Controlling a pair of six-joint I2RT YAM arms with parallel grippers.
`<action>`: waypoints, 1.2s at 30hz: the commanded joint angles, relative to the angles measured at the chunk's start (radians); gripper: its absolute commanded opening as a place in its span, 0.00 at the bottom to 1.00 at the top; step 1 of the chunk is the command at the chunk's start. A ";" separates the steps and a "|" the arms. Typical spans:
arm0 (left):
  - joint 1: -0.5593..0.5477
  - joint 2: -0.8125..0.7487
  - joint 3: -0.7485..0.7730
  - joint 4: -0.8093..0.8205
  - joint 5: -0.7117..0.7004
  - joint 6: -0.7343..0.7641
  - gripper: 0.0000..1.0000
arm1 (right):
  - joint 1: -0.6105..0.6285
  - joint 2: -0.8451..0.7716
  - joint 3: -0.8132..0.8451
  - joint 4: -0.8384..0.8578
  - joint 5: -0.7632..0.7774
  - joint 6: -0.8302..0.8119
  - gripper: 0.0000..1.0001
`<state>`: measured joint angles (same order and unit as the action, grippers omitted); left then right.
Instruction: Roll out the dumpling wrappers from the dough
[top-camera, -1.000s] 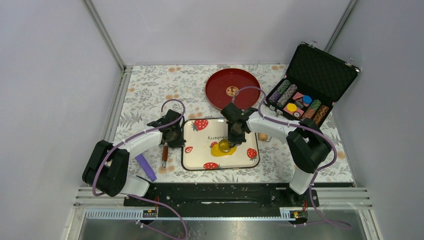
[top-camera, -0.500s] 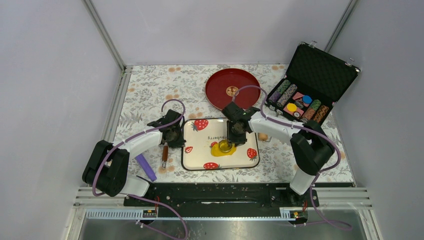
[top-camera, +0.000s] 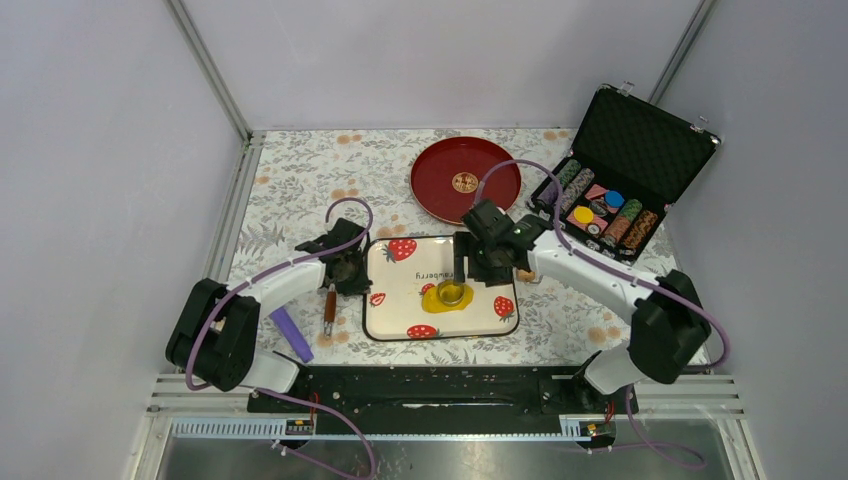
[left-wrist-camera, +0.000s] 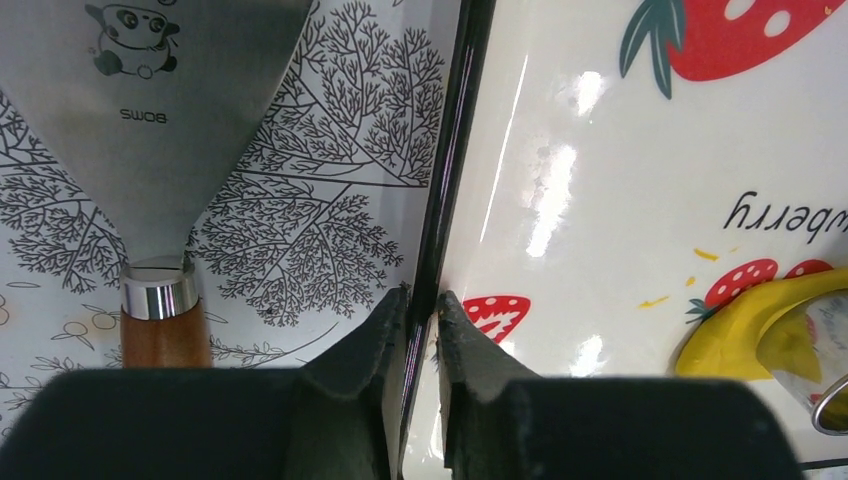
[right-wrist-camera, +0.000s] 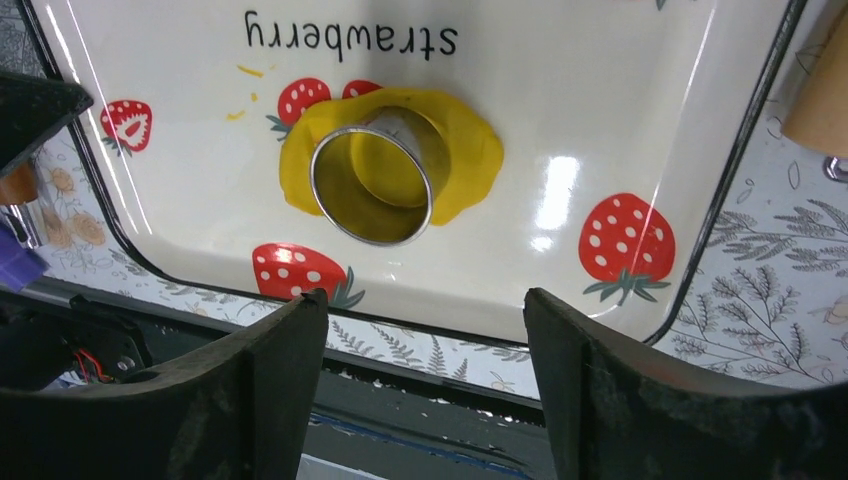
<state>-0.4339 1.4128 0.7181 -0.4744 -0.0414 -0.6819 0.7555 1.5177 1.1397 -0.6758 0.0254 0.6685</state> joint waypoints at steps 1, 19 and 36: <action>0.001 -0.010 -0.012 -0.066 -0.070 0.045 0.24 | 0.001 -0.105 -0.058 0.002 -0.011 -0.019 0.80; -0.071 -0.383 -0.056 0.110 0.256 -0.082 0.45 | -0.205 -0.154 -0.235 0.253 -0.430 0.040 0.71; -0.290 0.031 0.076 0.406 0.360 -0.214 0.38 | -0.216 0.092 -0.097 0.217 -0.439 -0.034 0.54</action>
<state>-0.6941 1.3968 0.7288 -0.1864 0.2813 -0.8597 0.5507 1.5764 0.9794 -0.4366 -0.4244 0.6735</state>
